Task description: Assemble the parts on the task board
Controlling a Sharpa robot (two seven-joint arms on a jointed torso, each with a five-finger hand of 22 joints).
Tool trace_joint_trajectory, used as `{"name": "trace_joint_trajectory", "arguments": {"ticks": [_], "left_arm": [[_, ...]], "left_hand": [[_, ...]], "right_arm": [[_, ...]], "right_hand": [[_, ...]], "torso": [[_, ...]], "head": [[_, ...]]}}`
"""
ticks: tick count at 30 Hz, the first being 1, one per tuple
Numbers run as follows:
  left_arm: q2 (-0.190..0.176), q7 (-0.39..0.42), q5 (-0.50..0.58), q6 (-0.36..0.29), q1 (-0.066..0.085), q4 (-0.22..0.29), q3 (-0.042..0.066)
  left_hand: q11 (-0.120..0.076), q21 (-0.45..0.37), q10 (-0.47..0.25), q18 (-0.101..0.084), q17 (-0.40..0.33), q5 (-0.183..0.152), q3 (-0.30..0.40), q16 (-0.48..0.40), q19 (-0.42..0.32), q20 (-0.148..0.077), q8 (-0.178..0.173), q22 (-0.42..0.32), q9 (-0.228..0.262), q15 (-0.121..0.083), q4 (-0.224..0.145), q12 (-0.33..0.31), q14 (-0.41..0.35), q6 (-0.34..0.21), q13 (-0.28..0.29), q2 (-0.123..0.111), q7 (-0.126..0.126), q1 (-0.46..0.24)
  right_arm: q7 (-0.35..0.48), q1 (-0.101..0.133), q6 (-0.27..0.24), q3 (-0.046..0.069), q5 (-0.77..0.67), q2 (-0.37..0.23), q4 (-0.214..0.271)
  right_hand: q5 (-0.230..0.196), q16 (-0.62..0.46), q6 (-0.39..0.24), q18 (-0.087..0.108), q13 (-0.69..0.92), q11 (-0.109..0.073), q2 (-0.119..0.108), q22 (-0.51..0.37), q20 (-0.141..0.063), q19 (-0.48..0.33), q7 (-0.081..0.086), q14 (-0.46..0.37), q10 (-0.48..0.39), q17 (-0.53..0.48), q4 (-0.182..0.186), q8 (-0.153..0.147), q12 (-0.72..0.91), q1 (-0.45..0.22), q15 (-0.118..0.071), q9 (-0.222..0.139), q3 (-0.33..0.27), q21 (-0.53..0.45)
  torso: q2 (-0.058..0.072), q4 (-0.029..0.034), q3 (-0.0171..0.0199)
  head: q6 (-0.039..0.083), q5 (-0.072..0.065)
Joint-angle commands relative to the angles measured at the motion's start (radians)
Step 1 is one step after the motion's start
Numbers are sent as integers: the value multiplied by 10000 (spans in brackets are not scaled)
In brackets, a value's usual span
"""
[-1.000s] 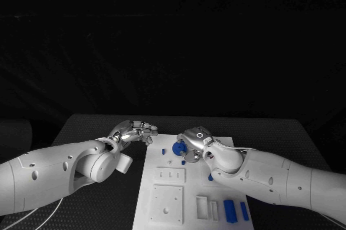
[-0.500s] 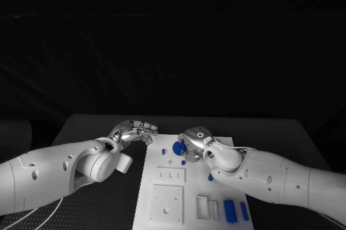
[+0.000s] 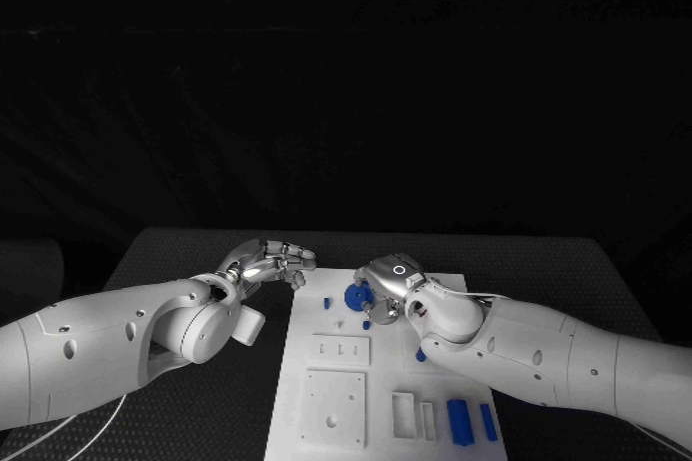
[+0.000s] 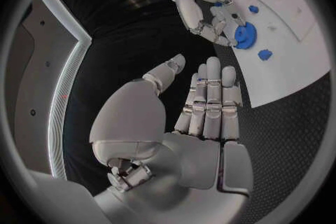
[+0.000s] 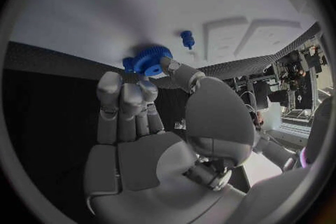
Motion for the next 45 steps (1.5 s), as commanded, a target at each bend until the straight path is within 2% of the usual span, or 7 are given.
{"name": "trace_joint_trajectory", "arguments": {"ticks": [1, 7, 10, 13, 17, 38, 45], "left_arm": [[23, 65, -28, 74, 17, 13, 10], [27, 57, -28, 84, 19, 15, 10], [24, 52, -28, 92, 20, 20, 10], [21, 49, -28, 88, 21, 17, 10], [10, 50, -28, 89, 22, 16, 10], [-46, 56, -28, 72, 22, 34, 9], [-66, 61, -28, 65, 22, 34, 9]], "left_hand": [[58, 42, -42, 121, 13, -27, 60, -53, -61, -42, -41, 113, 10, 22, -12, -65, -10, -55, 12, 8, 24, -129], [62, 44, -45, 121, 16, -27, 58, -55, -62, -41, -44, 112, 10, 22, -9, -68, -9, -59, 13, 5, 31, -136], [66, 45, -48, 121, 19, -27, 58, -58, -62, -40, -49, 110, 9, 23, -3, -72, -7, -66, 15, 6, 40, -145], [67, 46, -49, 121, 21, -26, 58, -59, -62, -40, -50, 110, 9, 24, 0, -73, -7, -69, 16, 7, 44, -148], [68, 46, -51, 121, 22, -26, 59, -61, -62, -40, -52, 109, 9, 24, 2, -74, -7, -72, 16, 7, 47, -150], [71, 49, -56, 124, 32, -21, 65, -69, -65, -40, -59, 105, 10, 25, 3, -81, -5, -81, 21, 5, 58, -151], [71, 50, -59, 125, 35, -20, 69, -72, -66, -40, -61, 104, 11, 25, 2, -85, -4, -84, 23, 5, 60, -148]], "right_arm": [[179, -31, 320, -24, 170, 35, 13], [203, -30, 560, -24, 431, 40, -45], [165, -30, 772, -24, 457, 31, -70], [159, -30, 880, -24, 568, 0, -98], [162, -30, 902, -24, 639, -86, -88], [133, -27, 862, -25, 733, -650, 382], [169, -24, 47, -14, 803, -1163, 900]], "right_hand": [[-30, -68, 82, 449, -13, 85, -110, 108, -4, -23, 264, -18, -28, 18, 1, -101, -45, -21, 90, -31, -82, 13], [46, -87, -71, 449, -24, 86, -88, 101, 2, -34, 264, -12, -42, 26, -28, -186, -43, 9, 93, -84, -69, 2], [1946, -109, -192, 446, -38, 85, -20, 100, 10, -60, 257, -14, -69, 49, -121, -239, -36, 120, 93, -126, 205, -7], [3930, -122, -287, 448, -45, 63, 388, 124, 21, -86, 241, -16, -95, 81, -551, -262, -16, 233, 78, -152, 478, 20], [4899, -145, -325, 449, -63, 51, 797, 138, 85, -105, 230, -9, -105, 115, -1037, -261, 3, 79, 67, -188, 950, 50], [5147, -160, -190, 449, -92, 79, 973, 117, 97, -51, 257, 29, -69, 161, -1193, -167, 40, -278, 87, -205, 1268, 76], [5119, -165, -172, 449, -99, 82, 950, 112, 95, -44, 260, 32, -63, 167, -1201, -157, 44, -305, 91, -211, 1334, 77]], "torso": [[1, 9, 1], [0, 1, 2], [1, -3, 2], [3, -4, 5], [-2, -4, 5], [2, -22, 21], [0, -15, 21]], "head": [[-10, -4], [-11, -5], [-16, -4], [-21, -1], [-19, 1], [-23, -12], [8, -23]]}}
